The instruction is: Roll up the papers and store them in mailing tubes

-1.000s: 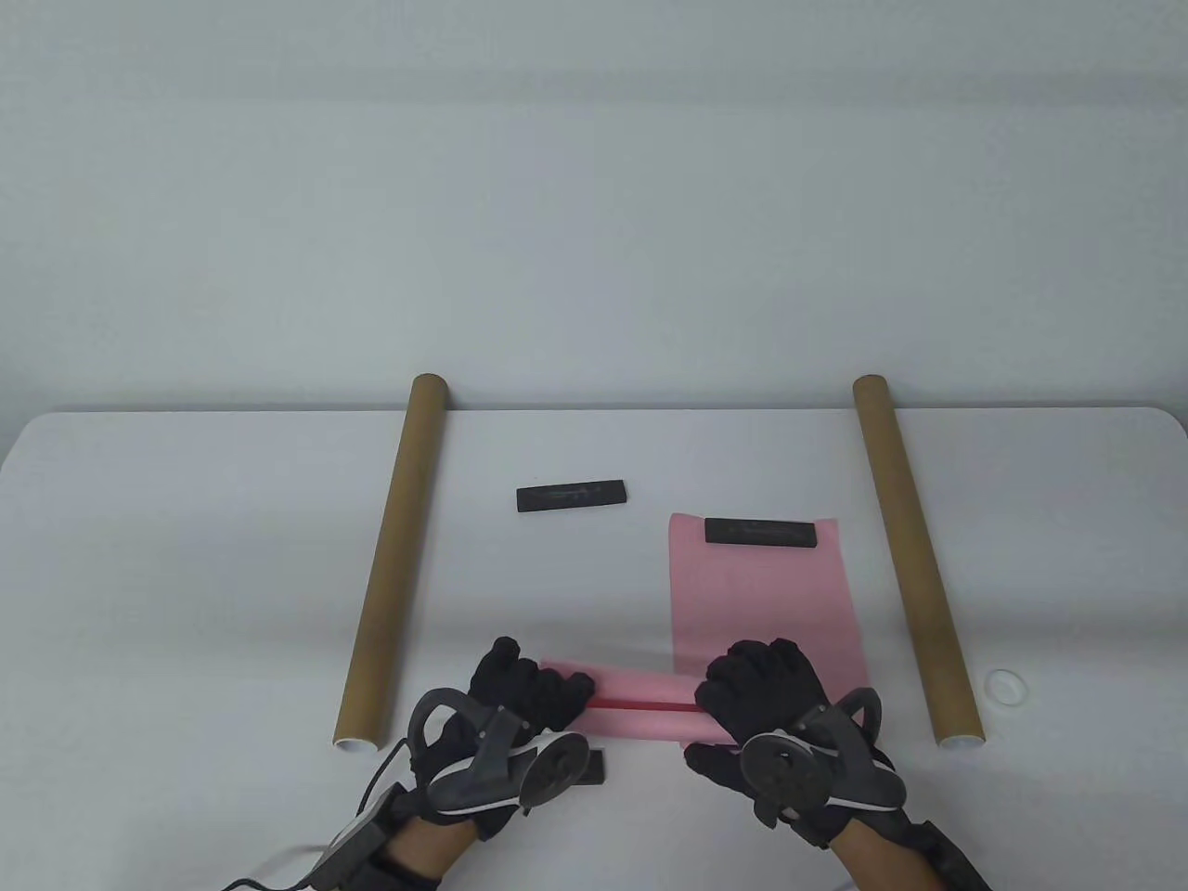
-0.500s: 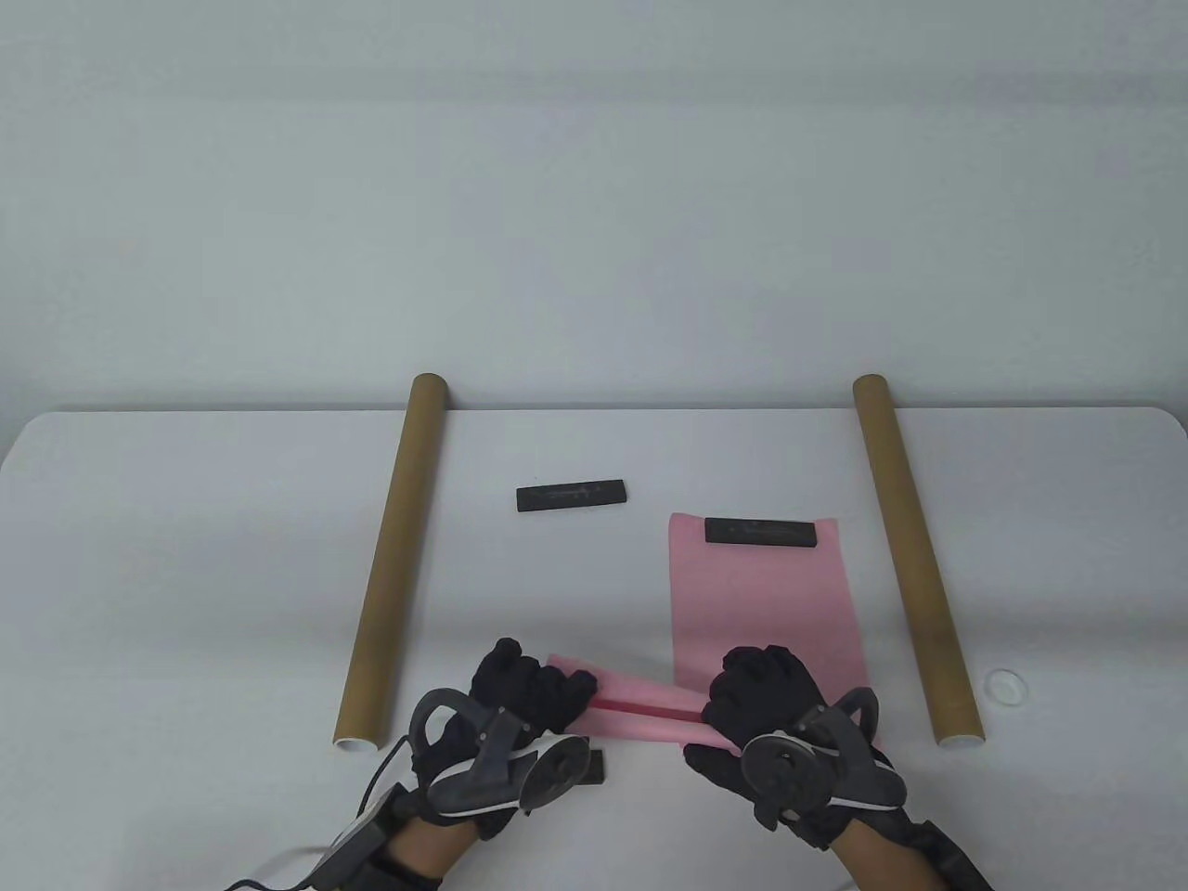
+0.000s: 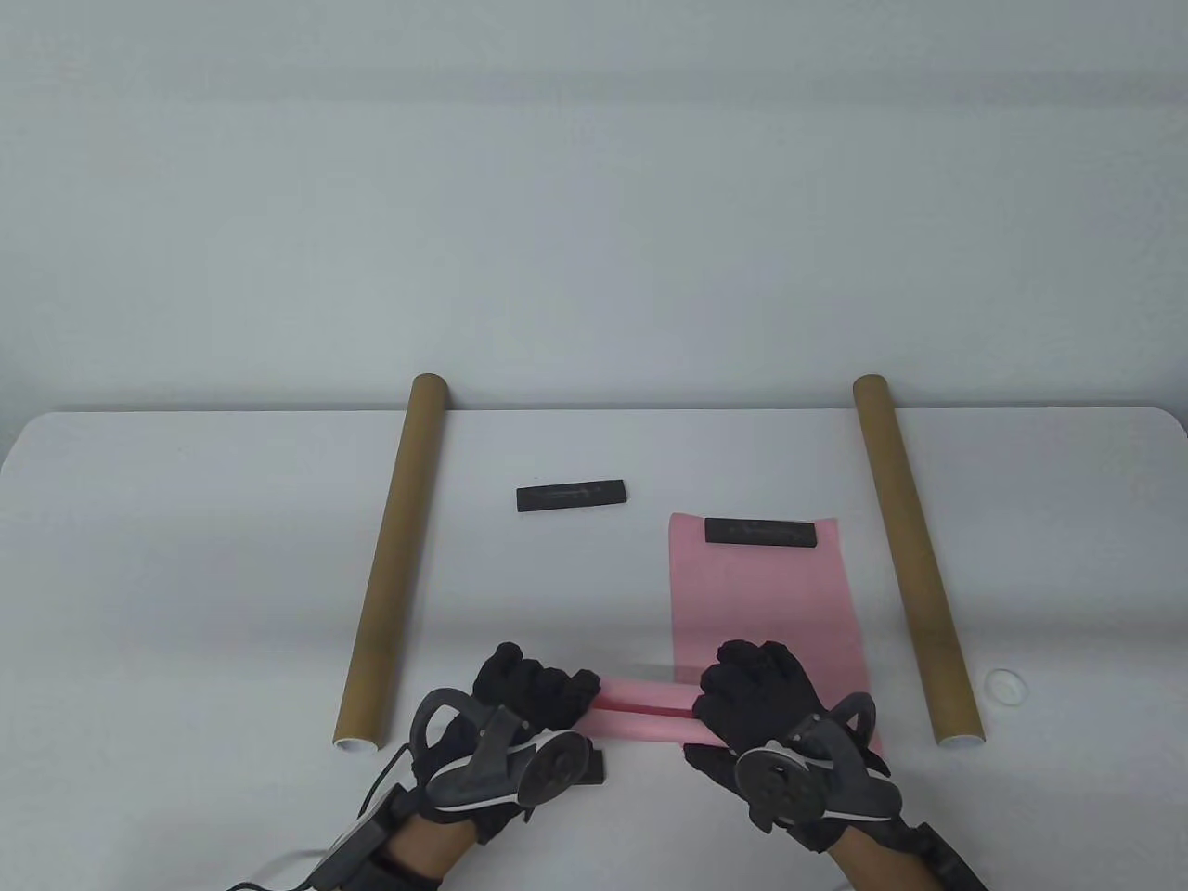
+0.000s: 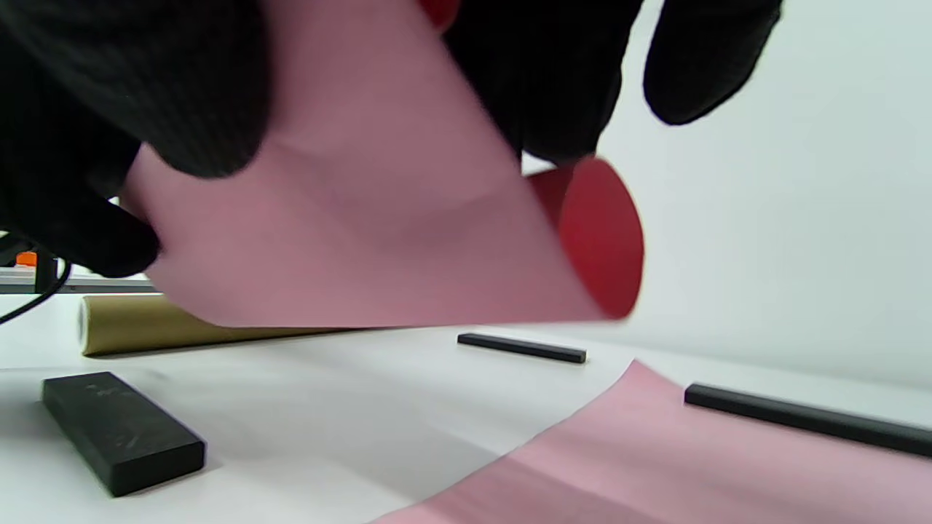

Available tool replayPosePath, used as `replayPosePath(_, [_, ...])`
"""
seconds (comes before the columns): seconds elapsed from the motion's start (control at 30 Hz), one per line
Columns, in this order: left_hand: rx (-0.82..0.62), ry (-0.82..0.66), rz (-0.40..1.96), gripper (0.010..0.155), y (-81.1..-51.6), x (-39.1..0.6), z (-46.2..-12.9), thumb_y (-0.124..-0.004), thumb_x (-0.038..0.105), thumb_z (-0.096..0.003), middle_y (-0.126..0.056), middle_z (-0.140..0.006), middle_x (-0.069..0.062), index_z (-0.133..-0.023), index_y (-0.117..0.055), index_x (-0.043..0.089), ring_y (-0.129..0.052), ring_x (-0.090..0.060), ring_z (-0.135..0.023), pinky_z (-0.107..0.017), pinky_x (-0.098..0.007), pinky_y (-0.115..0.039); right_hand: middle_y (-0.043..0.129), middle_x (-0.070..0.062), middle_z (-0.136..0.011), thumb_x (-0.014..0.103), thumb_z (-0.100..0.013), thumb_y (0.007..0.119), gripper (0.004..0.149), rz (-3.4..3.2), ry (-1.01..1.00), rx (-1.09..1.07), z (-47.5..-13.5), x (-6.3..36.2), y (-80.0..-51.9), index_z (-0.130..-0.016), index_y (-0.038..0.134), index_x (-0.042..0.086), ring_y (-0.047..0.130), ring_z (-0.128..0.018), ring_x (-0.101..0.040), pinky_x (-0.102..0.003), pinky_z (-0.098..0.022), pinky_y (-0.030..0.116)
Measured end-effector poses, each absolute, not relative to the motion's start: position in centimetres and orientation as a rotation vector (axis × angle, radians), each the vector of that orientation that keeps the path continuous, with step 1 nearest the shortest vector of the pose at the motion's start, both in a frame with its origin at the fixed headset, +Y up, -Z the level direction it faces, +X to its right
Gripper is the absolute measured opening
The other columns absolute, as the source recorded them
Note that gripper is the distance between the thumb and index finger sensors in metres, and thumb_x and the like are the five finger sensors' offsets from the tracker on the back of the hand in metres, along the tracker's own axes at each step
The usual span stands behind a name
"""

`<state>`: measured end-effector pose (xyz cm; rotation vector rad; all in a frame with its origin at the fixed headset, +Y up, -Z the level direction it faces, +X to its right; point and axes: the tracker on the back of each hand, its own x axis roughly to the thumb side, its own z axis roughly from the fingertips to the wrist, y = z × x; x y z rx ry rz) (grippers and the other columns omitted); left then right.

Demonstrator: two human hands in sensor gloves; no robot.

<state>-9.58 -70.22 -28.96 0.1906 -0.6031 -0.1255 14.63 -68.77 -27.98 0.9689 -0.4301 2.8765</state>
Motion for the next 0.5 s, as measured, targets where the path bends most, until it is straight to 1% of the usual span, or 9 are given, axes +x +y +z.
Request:
replayPosePath(0.07, [0.214,-0.600,-0.139,0.068,-70.03,-9.46,-28.85,-0.088,0.059,-0.0339,-0.095,-0.074,0.010,-0.094,-0.071,0.032,-0.101,-0.013,-0.069,-0.072,-0.051,-0.066,0.094,-0.011,-0.087,0.063,-0.043,0.078,0.058,2.868,-0.403,0.961,-28.10,14.79,-68.86,-0.070,0.098,0.015,0.082,-0.094,-0.046,-0.070,-0.067,0.066])
replayPosePath(0.1, [0.213,-0.596,-0.126,0.065,-69.99,-9.47,-28.88,-0.088,0.058,-0.0341,-0.097,-0.068,0.011,-0.091,-0.074,0.032,-0.103,-0.011,-0.064,-0.072,-0.050,-0.067,0.091,-0.012,-0.090,0.065,-0.042,0.078,0.061,2.865,-0.402,0.960,-28.09,14.90,-68.90,-0.073,0.096,0.015,0.080,-0.095,-0.047,-0.070,-0.067,0.065])
replayPosePath(0.13, [0.204,-0.595,-0.115,0.062,-69.99,-9.49,-28.95,-0.088,0.058,-0.0342,-0.098,-0.063,0.012,-0.089,-0.076,0.032,-0.104,-0.010,-0.059,-0.071,-0.050,-0.068,0.086,-0.013,-0.095,0.064,-0.041,0.081,0.064,2.862,-0.421,0.959,-28.04,14.95,-68.90,-0.080,0.092,0.015,0.077,-0.097,-0.048,-0.070,-0.068,0.065])
replayPosePath(0.2, [0.168,-0.584,-0.096,0.060,-70.08,-9.65,-29.22,-0.082,0.063,-0.0344,-0.101,-0.054,0.013,-0.086,-0.081,0.032,-0.107,-0.008,-0.050,-0.071,-0.049,-0.070,0.074,-0.014,-0.105,0.059,-0.041,0.088,0.070,2.900,-0.487,0.963,-27.84,14.87,-68.75,-0.095,0.079,0.016,0.069,-0.101,-0.050,-0.071,-0.070,0.061])
replayPosePath(0.3, [0.119,-0.567,-0.039,0.060,-70.11,-9.88,-29.44,-0.076,0.066,-0.0343,-0.103,-0.049,0.013,-0.082,-0.085,0.031,-0.108,-0.008,-0.045,-0.071,-0.048,-0.071,0.073,-0.012,-0.107,0.049,-0.043,0.091,0.062,2.902,-0.529,0.987,-27.52,14.72,-68.65,-0.096,0.078,0.020,0.067,-0.104,-0.049,-0.071,-0.071,0.060])
replayPosePath(0.37, [0.119,-0.576,-0.053,0.061,-70.20,-9.86,-29.42,-0.076,0.067,-0.0338,-0.104,-0.051,0.013,-0.083,-0.085,0.031,-0.109,-0.008,-0.047,-0.071,-0.048,-0.071,0.077,-0.011,-0.104,0.046,-0.045,0.090,0.055,2.881,-0.515,0.983,-27.54,14.66,-68.63,-0.092,0.081,0.020,0.070,-0.103,-0.048,-0.071,-0.070,0.061])
replayPosePath(0.4, [0.126,-0.578,-0.068,0.064,-70.24,-9.85,-29.35,-0.077,0.068,-0.0334,-0.104,-0.057,0.013,-0.085,-0.083,0.031,-0.109,-0.009,-0.053,-0.072,-0.049,-0.070,0.078,-0.011,-0.102,0.046,-0.045,0.089,0.052,2.884,-0.513,0.980,-27.58,14.63,-68.63,-0.090,0.084,0.019,0.071,-0.102,-0.048,-0.070,-0.070,0.062])
replayPosePath(0.47, [0.157,-0.587,-0.100,0.070,-70.25,-9.73,-29.10,-0.080,0.066,-0.0336,-0.098,-0.077,0.008,-0.094,-0.074,0.032,-0.103,-0.015,-0.073,-0.073,-0.051,-0.067,0.083,-0.011,-0.098,0.052,-0.045,0.086,0.052,2.898,-0.505,0.981,-27.63,14.63,-68.64,-0.084,0.089,0.018,0.074,-0.100,-0.047,-0.070,-0.069,0.063])
replayPosePath(0.5, [0.179,-0.594,-0.119,0.071,-70.18,-9.65,-28.93,-0.082,0.064,-0.0341,-0.094,-0.082,0.007,-0.096,-0.070,0.031,-0.100,-0.016,-0.077,-0.073,-0.052,-0.066,0.085,-0.010,-0.096,0.056,-0.044,0.084,0.053,2.887,-0.490,0.977,-27.66,14.71,-68.65,-0.080,0.091,0.018,0.076,-0.099,-0.046,-0.070,-0.069,0.064])
